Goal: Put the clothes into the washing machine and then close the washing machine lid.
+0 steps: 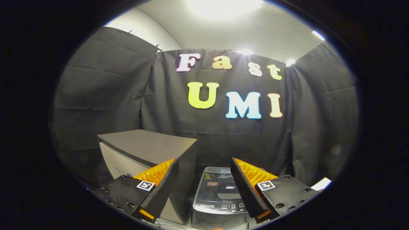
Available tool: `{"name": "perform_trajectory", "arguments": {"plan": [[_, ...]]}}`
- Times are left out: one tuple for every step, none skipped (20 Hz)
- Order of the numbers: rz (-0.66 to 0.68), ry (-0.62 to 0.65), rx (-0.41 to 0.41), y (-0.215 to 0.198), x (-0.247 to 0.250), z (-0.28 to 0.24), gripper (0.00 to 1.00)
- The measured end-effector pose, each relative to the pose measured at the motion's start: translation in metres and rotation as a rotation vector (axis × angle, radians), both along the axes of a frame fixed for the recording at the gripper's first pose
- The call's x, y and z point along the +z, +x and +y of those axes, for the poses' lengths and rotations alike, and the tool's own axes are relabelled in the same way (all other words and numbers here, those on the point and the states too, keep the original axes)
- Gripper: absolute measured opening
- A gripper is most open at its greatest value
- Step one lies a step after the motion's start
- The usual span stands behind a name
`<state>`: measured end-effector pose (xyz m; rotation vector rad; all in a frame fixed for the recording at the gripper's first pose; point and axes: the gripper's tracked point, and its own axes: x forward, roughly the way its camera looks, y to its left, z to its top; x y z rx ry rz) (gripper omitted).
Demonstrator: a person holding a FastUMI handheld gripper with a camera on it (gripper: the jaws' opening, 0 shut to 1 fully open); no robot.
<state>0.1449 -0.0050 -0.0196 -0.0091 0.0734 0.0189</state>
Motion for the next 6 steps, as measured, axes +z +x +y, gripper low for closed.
{"name": "perform_trajectory", "arguments": {"plan": [[-0.002,0.006,-0.002,0.000,0.002,0.001,1.00],[-0.006,0.010,-0.005,0.001,0.005,0.002,1.00],[-0.011,0.009,-0.006,0.000,0.008,0.004,1.00],[-0.014,0.003,-0.002,0.001,0.009,0.007,1.00],[-0.013,-0.005,0.001,0.002,0.008,0.009,1.00],[-0.010,-0.008,0.004,0.001,0.008,0.011,1.00]]}}
